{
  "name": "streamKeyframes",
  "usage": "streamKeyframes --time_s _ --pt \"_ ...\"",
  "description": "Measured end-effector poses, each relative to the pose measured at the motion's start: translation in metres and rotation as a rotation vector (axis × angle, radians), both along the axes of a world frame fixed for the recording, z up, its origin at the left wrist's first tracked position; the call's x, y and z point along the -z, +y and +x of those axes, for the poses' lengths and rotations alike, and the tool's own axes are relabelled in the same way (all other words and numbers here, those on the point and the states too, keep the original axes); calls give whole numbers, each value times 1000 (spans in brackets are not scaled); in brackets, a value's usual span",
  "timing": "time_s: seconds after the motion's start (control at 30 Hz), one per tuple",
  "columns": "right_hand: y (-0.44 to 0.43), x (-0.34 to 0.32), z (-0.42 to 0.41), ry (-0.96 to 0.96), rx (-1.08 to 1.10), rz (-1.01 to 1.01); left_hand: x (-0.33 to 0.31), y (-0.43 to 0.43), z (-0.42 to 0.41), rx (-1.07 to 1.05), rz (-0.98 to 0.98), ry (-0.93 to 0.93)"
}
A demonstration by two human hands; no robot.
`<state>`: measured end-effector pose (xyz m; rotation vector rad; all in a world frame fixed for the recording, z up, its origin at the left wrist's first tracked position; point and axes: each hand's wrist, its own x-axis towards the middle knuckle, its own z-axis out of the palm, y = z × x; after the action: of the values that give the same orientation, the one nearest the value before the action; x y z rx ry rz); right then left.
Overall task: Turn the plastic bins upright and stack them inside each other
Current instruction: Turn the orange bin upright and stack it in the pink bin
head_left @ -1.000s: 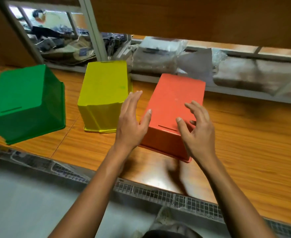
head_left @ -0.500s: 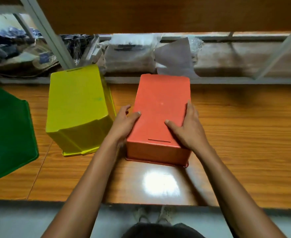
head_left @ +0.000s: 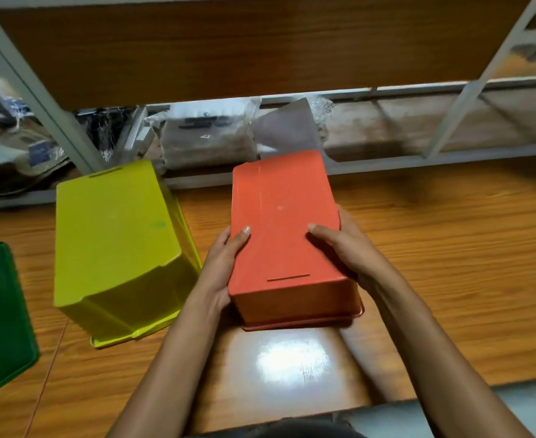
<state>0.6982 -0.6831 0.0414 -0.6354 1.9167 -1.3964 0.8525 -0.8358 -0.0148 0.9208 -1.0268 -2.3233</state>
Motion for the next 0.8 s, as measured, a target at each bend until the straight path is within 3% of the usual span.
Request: streamKeyframes --time_s 0.17,0.3,0.37,0.43,0.5,0.57,0.7,0.8 --pt "-8 -42 -4 386 -36 267 5 16 -9 42 135 64" --pt "-4 -65 0 780 -129 286 10 22 -6 -5 251 39" --pt "-5 -72 0 884 -191 282 13 21 -2 -60 187 -35" --pt "-12 -74 -1 936 -231 356 15 15 0 -153 -54 -221" --pt "-20 -73 1 972 -232 502 4 9 1 -242 -361 -363" --pt "-27 -67 4 908 -218 605 -21 5 -3 -360 -573 -333" --pt "-33 -55 15 697 -231 420 -58 -7 -12 -339 -524 -136" --pt "-31 -53 21 607 -67 251 -67 -10 -19 -227 -505 -162"
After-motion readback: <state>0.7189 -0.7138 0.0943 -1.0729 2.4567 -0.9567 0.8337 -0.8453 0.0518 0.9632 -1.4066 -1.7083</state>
